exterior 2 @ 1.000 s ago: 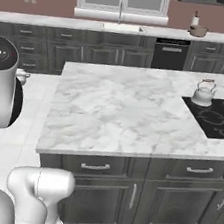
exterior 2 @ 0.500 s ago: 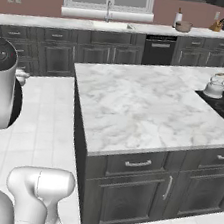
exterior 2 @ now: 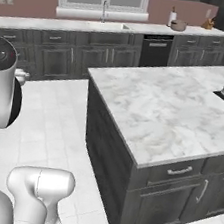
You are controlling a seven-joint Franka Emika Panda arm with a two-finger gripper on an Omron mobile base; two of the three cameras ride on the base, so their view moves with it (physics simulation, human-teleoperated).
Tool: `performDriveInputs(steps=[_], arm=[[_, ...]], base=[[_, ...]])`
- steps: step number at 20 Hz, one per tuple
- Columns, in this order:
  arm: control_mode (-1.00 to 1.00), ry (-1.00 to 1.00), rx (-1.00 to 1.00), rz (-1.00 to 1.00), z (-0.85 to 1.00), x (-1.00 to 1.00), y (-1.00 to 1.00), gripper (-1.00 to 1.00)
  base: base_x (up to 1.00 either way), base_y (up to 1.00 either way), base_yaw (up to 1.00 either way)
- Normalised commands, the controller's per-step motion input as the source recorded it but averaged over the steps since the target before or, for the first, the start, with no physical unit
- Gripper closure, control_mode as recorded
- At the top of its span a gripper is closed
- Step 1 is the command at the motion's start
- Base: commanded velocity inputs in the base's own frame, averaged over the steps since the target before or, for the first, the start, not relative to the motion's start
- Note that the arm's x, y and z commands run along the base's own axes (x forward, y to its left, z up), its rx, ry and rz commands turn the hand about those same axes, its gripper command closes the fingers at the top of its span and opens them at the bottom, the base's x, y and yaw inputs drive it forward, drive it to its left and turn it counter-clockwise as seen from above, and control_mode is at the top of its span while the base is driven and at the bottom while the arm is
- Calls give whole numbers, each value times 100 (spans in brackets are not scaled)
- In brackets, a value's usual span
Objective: Pick the kettle from the cabinet and place it on a stove burner. Then pick the pot from the counter and place it on another stove burner. Finally, turn both burners on.
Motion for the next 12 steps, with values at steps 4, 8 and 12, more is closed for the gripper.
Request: performDriveInputs(steps=[4,8,12], arm=[[100,0,0,0,0,0,0,-100],[100,0,0,0,0,0,0,-100],[100,0,0,0,0,0,0,-100]], base=[[26,100,-24],[37,100,-26],[44,100,-27]])
